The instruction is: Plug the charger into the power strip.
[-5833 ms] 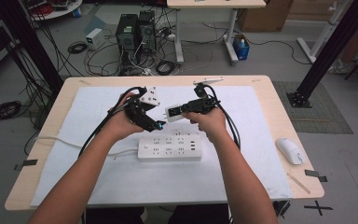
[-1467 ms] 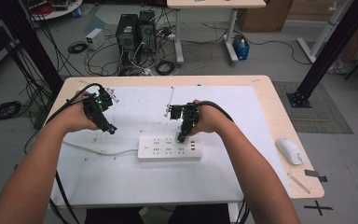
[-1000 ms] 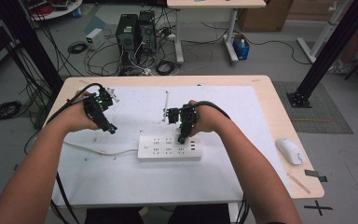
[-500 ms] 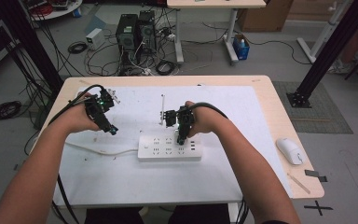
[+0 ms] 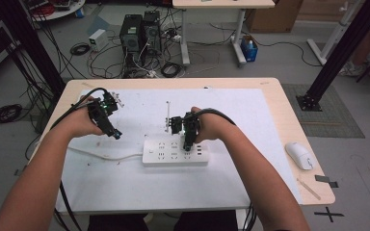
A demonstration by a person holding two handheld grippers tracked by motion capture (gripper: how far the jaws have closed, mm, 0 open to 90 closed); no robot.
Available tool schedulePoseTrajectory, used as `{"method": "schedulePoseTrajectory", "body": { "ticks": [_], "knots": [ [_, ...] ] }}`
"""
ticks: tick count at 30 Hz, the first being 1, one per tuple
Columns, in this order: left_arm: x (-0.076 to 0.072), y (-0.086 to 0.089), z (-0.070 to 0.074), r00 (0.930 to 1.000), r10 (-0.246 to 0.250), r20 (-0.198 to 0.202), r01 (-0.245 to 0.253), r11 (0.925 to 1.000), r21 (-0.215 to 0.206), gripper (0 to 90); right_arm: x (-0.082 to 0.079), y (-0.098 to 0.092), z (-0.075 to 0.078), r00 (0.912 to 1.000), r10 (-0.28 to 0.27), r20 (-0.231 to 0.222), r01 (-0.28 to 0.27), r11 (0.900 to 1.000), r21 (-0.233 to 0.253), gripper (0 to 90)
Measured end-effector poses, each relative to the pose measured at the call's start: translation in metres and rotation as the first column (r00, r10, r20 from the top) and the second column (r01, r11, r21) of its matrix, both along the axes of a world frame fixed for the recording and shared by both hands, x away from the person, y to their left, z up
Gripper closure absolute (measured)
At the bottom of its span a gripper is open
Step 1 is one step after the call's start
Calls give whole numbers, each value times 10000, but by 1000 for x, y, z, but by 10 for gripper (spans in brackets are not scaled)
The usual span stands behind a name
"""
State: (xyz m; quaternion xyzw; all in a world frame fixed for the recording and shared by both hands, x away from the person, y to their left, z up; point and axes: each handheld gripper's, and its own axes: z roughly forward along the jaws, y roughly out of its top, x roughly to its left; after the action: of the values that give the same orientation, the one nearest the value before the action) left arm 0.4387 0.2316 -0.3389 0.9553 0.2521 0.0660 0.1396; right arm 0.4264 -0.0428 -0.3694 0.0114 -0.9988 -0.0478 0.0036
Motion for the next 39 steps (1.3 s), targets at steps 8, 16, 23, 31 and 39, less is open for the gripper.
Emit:
{"method": "schedulePoseTrajectory", "body": {
  "ticks": [8, 16, 23, 31, 39],
  "knots": [
    [0, -2, 2, 10000, 10, 23, -10, 10000, -32, 17, 1, 0, 0, 9998, -183, -85, 183, 9998, -21, 631],
    [0, 0, 3, 10000, 57, 79, -58, 10000, 25, 17, -5, 7, -4, 9997, -141, 203, 150, 9988, -464, 631],
    [-2, -3, 4, 10000, -10, 96, 10, 10000, 26, 18, -3, 7, -4, 9999, -24, 143, 30, 9990, -435, 629],
    [-3, -3, 6, 9999, 57, 119, -58, 9999, 103, 17, -1, 2, 1, 9995, -284, -101, 283, 9995, -112, 517],
    [-3, -5, 9, 9999, -16, 153, 14, 9999, 170, 17, 3, -9, 14, 9972, -733, -132, 739, 9961, 486, 449]
  ]
}}
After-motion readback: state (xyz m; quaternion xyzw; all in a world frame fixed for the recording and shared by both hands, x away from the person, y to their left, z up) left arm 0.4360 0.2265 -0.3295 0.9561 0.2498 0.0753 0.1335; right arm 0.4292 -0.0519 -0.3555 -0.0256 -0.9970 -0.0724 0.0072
